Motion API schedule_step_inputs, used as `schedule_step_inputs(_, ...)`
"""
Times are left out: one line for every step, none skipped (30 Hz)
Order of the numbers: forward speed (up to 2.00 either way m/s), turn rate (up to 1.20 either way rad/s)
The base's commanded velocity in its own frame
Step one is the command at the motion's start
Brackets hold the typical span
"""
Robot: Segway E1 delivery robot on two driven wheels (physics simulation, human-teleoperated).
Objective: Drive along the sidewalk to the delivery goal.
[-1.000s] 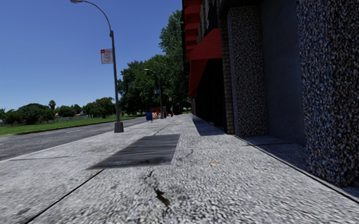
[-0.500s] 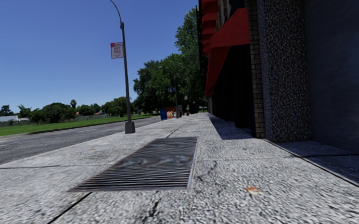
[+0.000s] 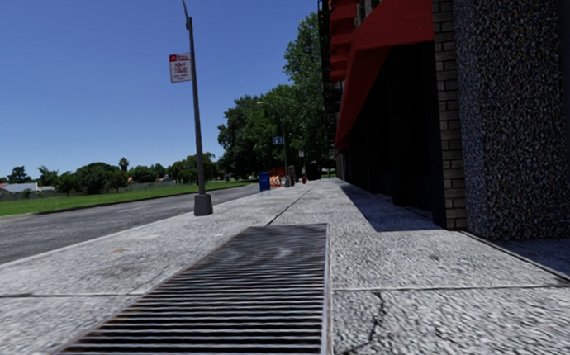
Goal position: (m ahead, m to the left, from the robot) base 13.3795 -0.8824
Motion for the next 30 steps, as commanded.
schedule_step_inputs(2.0,0.0)
schedule_step_inputs(2.0,0.0)
schedule_step_inputs(2.0,0.0)
schedule_step_inputs(2.0,0.0)
schedule_step_inputs(2.0,0.0)
schedule_step_inputs(2.0,0.0)
schedule_step_inputs(2.0,0.0)
schedule_step_inputs(2.0,0.0)
schedule_step_inputs(2.0,0.0)
schedule_step_inputs(2.0,0.0)
schedule_step_inputs(2.0,0.0)
schedule_step_inputs(2.0,0.0)
schedule_step_inputs(2.0,0.0)
schedule_step_inputs(2.0,0.0)
schedule_step_inputs(2.0,0.0)
schedule_step_inputs(2.0,0.0)
schedule_step_inputs(2.0,0.0)
schedule_step_inputs(2.0,0.0)
schedule_step_inputs(2.0,0.0)
schedule_step_inputs(2.0,0.0)
schedule_step_inputs(2.0,0.0)
schedule_step_inputs(2.0,0.0)
schedule_step_inputs(2.0,0.0)
schedule_step_inputs(2.0,0.0)
schedule_step_inputs(2.0,0.0)
schedule_step_inputs(2.0,0.0)
schedule_step_inputs(2.0,0.0)
schedule_step_inputs(2.0,0.0)
schedule_step_inputs(2.0,0.0)
schedule_step_inputs(2.0,0.0)
